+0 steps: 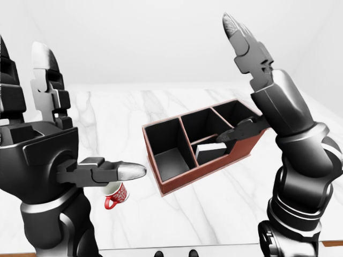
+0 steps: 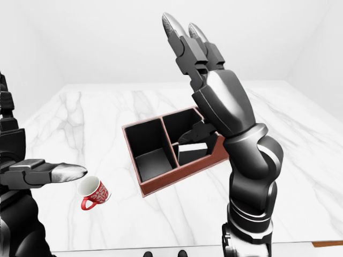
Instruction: Pick up the book and place it in the back compartment of the caddy.
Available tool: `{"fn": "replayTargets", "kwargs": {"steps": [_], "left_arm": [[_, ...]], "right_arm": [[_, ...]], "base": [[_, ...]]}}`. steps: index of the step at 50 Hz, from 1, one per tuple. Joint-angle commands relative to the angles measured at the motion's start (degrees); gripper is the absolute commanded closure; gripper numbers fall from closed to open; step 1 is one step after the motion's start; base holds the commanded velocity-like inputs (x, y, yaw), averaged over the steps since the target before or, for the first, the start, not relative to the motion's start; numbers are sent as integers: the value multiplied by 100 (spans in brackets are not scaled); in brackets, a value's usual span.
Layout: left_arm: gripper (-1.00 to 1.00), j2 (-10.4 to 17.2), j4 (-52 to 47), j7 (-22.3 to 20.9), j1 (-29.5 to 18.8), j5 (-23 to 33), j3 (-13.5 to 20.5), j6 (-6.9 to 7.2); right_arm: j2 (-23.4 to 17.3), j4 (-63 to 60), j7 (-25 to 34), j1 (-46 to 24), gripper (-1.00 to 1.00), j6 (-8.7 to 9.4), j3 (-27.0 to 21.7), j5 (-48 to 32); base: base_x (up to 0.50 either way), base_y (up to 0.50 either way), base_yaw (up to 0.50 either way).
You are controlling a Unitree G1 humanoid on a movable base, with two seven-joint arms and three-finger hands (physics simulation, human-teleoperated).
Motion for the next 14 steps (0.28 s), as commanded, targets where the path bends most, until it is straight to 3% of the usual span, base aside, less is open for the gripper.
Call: {"fn": "replayTargets", "kwargs": {"steps": [1, 14], "left_arm": [[-100, 79, -338, 132, -268, -358, 274, 0], [-100, 172, -686, 374, -484, -872, 546, 0]], "right_arm": [[-101, -1247, 447, -325, -100, 0, 99, -9], [-527, -2315, 832, -1620, -100, 0, 253, -64]], "base": [[0, 0, 0], [0, 0, 0]]}}
